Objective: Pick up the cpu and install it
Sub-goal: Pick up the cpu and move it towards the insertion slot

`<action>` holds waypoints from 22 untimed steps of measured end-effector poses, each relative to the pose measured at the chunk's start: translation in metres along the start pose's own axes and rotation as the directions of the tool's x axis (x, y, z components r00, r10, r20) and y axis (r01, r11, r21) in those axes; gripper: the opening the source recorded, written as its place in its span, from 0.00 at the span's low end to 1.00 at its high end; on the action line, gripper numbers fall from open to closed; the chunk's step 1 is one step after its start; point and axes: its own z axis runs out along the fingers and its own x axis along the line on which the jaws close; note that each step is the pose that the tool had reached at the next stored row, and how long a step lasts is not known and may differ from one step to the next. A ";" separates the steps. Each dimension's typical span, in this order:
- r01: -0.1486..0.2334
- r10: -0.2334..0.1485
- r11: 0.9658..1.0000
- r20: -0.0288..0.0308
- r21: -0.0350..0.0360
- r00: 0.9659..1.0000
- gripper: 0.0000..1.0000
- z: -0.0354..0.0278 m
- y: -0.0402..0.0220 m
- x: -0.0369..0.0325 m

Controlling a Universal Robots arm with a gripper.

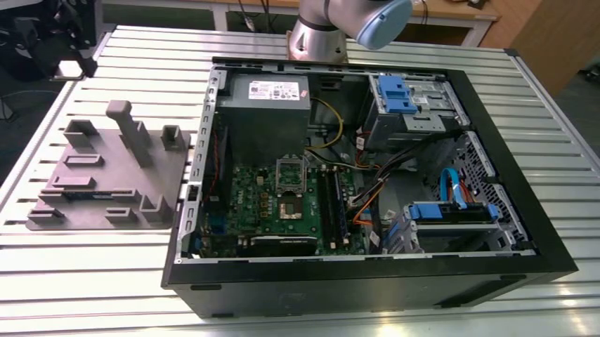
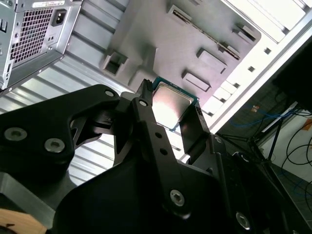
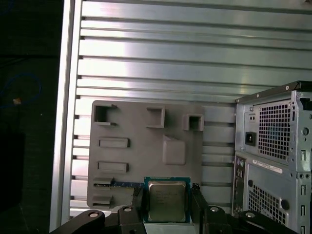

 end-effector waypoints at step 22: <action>0.000 0.000 1.000 0.000 0.000 1.000 0.47 0.0001 -0.0002 -0.0071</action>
